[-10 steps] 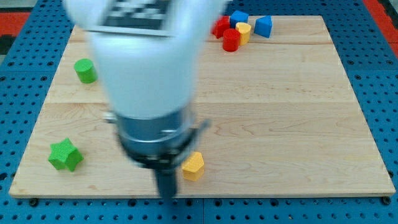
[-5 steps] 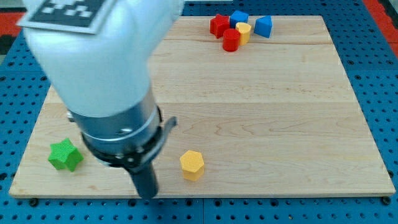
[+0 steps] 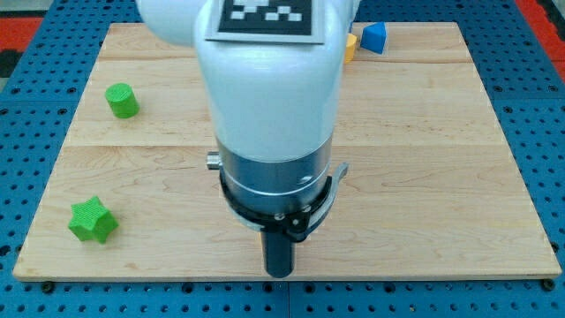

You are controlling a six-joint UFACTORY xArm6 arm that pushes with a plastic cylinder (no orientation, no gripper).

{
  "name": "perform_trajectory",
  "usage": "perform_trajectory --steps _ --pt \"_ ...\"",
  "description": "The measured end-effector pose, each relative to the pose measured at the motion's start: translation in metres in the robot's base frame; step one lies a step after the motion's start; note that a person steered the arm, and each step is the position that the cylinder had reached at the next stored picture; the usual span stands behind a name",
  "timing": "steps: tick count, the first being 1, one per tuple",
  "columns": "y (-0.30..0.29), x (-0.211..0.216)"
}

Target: Move the yellow hexagon to the bottom of the yellow heart

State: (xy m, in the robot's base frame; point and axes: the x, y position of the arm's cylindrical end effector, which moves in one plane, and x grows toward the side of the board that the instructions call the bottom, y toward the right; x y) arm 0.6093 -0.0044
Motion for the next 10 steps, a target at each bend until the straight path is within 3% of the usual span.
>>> perform_trajectory --steps 1,3,4,5,6,8,10 --pt "0.006 -0.018" --pt "0.006 -0.095" --pt "0.012 -0.112" --pt "0.011 -0.084" --pt "-0.038 -0.108" --pt "0.014 -0.186" --pt "-0.020 -0.104"
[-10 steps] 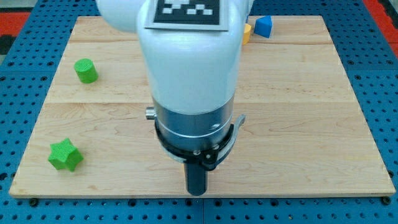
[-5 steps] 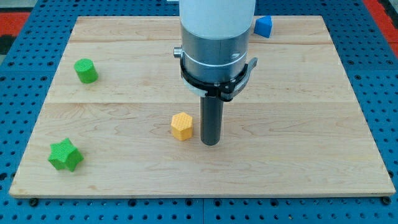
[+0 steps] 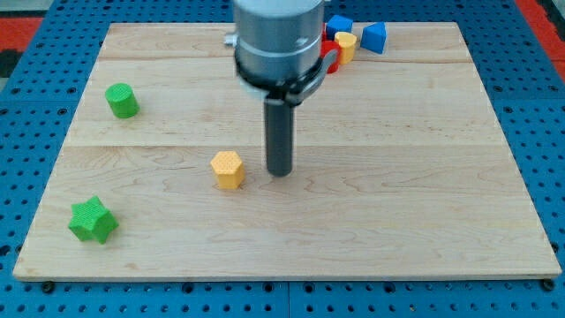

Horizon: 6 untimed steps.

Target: Move the yellow hexagon to the bottom of the yellow heart

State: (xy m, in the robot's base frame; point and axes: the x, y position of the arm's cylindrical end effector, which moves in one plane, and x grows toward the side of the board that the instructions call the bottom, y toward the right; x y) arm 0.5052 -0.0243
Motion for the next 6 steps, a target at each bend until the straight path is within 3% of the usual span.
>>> perform_trajectory --steps 1,3,5,6 --pt "-0.041 0.035" --pt "-0.042 -0.088" --pt "0.004 -0.147" --pt "0.037 -0.157"
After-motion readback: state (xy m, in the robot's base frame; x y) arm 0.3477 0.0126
